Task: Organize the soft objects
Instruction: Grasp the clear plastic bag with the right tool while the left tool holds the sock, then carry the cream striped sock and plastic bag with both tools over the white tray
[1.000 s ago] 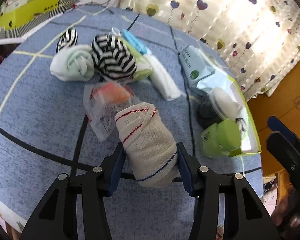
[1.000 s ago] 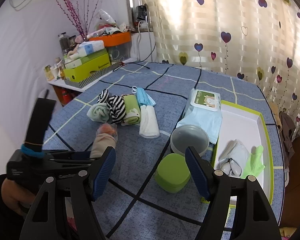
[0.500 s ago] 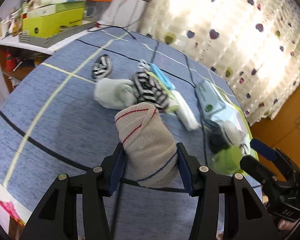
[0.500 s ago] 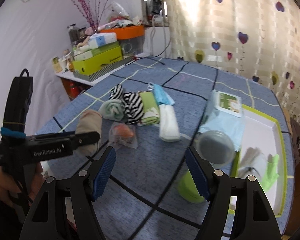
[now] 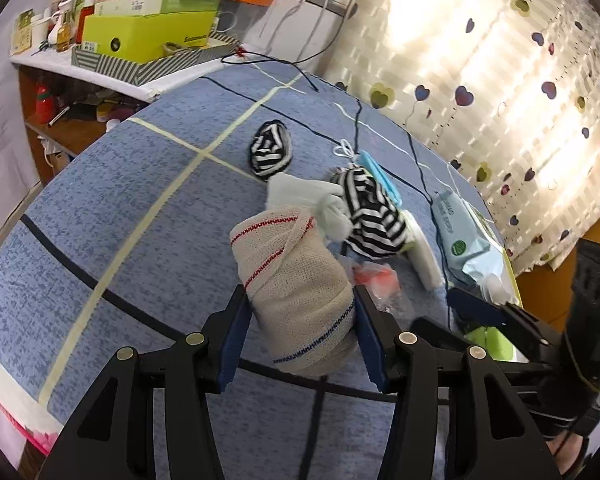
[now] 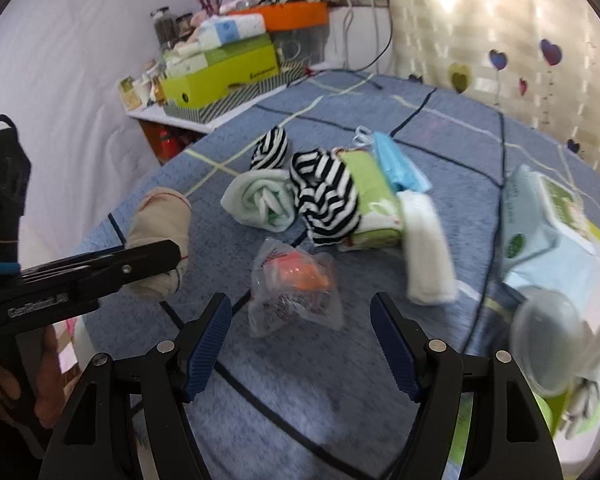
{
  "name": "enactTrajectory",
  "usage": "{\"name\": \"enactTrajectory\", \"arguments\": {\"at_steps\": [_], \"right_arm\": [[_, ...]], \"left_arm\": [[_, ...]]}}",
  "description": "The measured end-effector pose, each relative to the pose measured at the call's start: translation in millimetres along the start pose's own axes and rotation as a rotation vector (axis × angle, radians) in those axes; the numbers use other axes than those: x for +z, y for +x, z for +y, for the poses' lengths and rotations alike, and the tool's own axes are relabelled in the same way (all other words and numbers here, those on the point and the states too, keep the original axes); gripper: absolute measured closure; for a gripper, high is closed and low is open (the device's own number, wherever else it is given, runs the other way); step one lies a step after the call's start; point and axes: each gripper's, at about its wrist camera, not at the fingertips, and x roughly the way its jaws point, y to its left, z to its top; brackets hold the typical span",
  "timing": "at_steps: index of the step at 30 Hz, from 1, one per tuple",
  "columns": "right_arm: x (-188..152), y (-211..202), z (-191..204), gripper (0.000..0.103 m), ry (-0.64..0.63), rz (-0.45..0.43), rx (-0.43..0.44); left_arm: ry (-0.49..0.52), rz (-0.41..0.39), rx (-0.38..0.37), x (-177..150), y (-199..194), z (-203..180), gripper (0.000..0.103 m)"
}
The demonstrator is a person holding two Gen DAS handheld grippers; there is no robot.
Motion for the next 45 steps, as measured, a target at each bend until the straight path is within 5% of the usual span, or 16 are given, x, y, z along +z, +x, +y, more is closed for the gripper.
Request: {"name": "enactTrajectory", "arguments": {"at_steps": [10,12,17,30,45], "right_arm": [[11,58,7,0.031,-0.005,0.090,-0.010],[11,60,7,0.051,-0.004,0.089,-0.013],[12,59,5,0.065,-0.015,0.075,-0.027],[9,-6,-1,0.065,0.009,-0.064,0.002],[-15,-81,-35,0.065,0.086,-0.183,-0.060]], "left_arm": [[-0.023,0.011,0.005,5,9,18,0.052],[-0.026,0.014,0.004,6,10,19,0.052],[-0.018,0.021,0.001,5,13,15,0.052],[0.066,-0.004,-0.030,1,0,-23,0.052],[0.194,-0.016,-0.091,-3,-8,-85,0.052]]}}
